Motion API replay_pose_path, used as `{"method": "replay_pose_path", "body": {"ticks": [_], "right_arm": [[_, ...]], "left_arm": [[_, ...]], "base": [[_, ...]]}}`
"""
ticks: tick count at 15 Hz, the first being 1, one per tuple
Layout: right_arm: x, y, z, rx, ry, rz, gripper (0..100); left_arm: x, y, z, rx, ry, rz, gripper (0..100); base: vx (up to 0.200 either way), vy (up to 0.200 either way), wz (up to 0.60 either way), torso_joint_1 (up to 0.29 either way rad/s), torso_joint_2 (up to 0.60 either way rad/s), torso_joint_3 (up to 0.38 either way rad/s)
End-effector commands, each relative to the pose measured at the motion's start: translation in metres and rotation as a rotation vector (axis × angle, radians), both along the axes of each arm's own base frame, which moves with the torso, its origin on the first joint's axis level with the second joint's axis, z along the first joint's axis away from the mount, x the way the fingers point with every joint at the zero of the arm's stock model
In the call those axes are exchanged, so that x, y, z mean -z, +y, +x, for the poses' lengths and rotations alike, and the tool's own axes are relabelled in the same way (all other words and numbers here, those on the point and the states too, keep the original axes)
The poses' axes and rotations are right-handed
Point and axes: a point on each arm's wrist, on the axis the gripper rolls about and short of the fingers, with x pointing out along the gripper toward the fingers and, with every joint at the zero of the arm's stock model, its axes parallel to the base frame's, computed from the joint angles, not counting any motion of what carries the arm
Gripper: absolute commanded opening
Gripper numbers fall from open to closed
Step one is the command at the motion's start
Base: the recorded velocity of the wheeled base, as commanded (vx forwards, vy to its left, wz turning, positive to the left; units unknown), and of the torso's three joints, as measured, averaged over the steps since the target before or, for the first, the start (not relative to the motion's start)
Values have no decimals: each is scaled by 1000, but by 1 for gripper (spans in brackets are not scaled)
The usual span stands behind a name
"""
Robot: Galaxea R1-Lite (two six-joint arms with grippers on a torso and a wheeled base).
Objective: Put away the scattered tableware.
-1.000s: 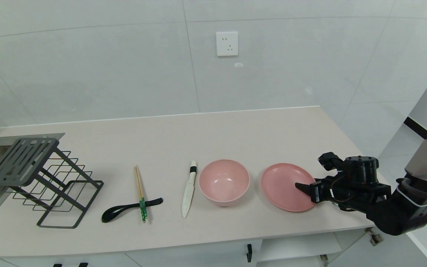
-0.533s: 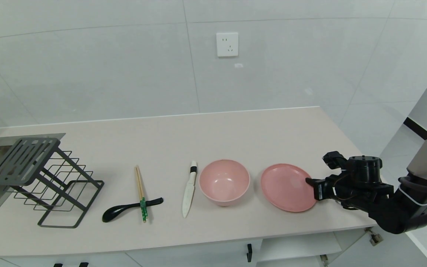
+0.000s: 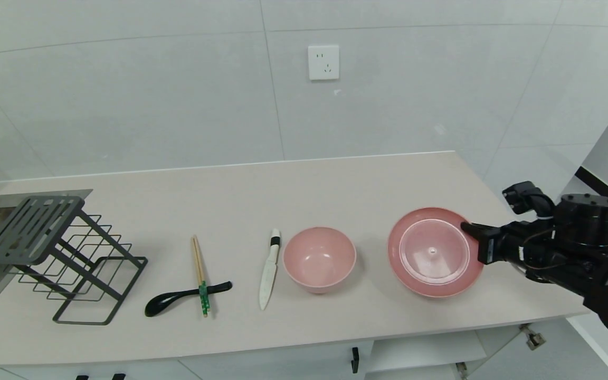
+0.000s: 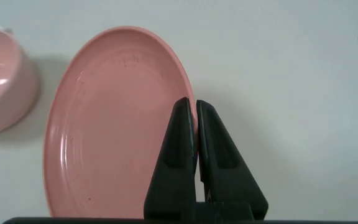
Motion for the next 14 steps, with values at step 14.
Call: {"method": "replay_pose_path", "body": {"ticks": [14], "right_arm": [[-37, -41, -163, 76, -234, 11, 0]], "left_arm": [[-82, -9, 25, 496, 62, 20, 100]], "base": [[0, 0, 0, 0, 0, 0]]}}
